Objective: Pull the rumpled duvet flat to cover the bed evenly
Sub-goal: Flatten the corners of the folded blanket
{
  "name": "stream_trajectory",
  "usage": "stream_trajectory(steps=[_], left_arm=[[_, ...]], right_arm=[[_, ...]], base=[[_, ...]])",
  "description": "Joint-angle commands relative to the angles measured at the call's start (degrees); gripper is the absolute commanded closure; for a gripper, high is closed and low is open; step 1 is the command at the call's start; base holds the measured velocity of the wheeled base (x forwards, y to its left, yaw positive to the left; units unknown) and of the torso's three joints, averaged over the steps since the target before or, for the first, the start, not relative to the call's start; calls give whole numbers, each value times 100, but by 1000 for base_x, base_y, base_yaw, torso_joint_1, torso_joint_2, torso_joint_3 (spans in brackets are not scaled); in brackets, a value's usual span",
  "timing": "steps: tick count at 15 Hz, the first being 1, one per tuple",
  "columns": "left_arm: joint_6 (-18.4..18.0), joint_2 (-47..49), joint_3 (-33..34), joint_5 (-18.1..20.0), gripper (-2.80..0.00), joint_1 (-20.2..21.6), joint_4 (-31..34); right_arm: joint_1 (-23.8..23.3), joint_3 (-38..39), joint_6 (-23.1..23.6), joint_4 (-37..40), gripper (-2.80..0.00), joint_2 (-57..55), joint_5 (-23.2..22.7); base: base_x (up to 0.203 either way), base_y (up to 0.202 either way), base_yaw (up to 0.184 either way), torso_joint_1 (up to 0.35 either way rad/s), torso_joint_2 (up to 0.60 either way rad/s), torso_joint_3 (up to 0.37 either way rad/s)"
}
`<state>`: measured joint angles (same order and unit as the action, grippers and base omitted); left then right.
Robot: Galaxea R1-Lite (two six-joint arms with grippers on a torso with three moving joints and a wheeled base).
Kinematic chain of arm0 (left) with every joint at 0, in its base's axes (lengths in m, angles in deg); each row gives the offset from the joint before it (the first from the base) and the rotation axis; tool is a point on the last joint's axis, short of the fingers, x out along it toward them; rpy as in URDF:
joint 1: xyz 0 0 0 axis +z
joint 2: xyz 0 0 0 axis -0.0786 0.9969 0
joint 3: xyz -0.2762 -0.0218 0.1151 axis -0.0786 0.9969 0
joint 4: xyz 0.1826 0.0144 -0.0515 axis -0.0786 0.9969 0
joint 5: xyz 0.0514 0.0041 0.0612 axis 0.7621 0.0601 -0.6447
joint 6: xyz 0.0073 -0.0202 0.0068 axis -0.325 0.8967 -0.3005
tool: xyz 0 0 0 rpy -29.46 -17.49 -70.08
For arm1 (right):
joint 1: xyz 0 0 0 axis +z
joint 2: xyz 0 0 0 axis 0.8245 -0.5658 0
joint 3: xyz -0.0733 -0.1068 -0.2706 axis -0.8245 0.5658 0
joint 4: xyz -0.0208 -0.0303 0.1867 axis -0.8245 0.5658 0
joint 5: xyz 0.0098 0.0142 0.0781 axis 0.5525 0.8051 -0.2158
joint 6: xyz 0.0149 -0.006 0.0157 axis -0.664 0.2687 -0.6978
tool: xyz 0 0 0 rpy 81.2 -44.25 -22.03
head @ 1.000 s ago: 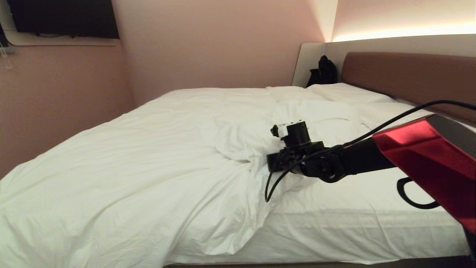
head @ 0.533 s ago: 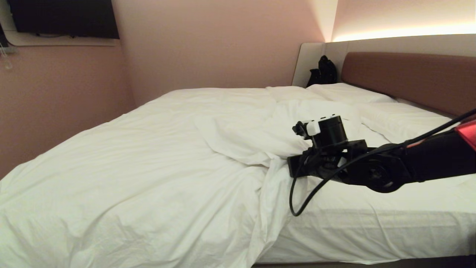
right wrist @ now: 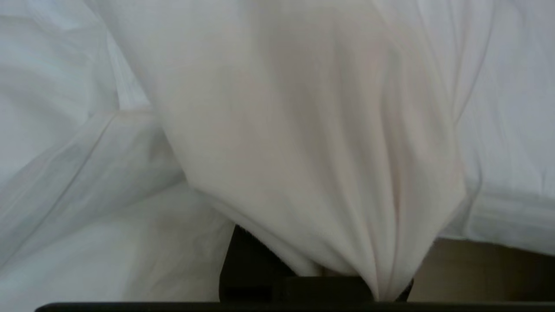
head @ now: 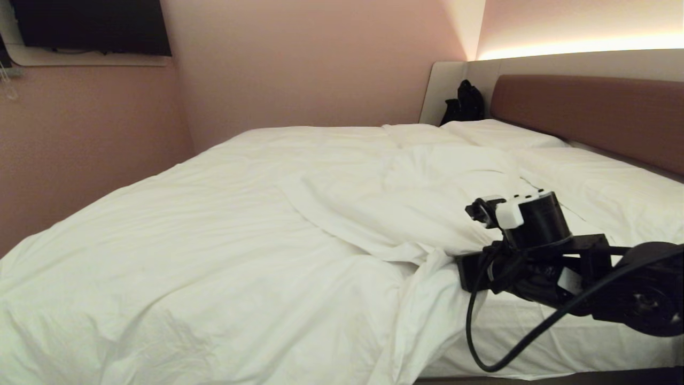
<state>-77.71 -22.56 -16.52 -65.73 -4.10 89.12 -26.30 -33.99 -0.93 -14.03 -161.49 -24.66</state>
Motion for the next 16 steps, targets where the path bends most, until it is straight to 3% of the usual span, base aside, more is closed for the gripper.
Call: stream_trajectory(steps=[1,10,16], left_arm=[[-2,0,0,2,0,2,-1],[-2,1,0,2,0,2,-1],[-2,5,0,2,0,2,-1]], right_arm=[[11,514,-147,-15,0,503,14],[13,1908,-755,-35,0,1023,-16],[52,2387,-833,-402,0,969,-36]], base=[[0,0,0,0,0,0],[0,0,0,0,0,0],[0,0,0,0,0,0]])
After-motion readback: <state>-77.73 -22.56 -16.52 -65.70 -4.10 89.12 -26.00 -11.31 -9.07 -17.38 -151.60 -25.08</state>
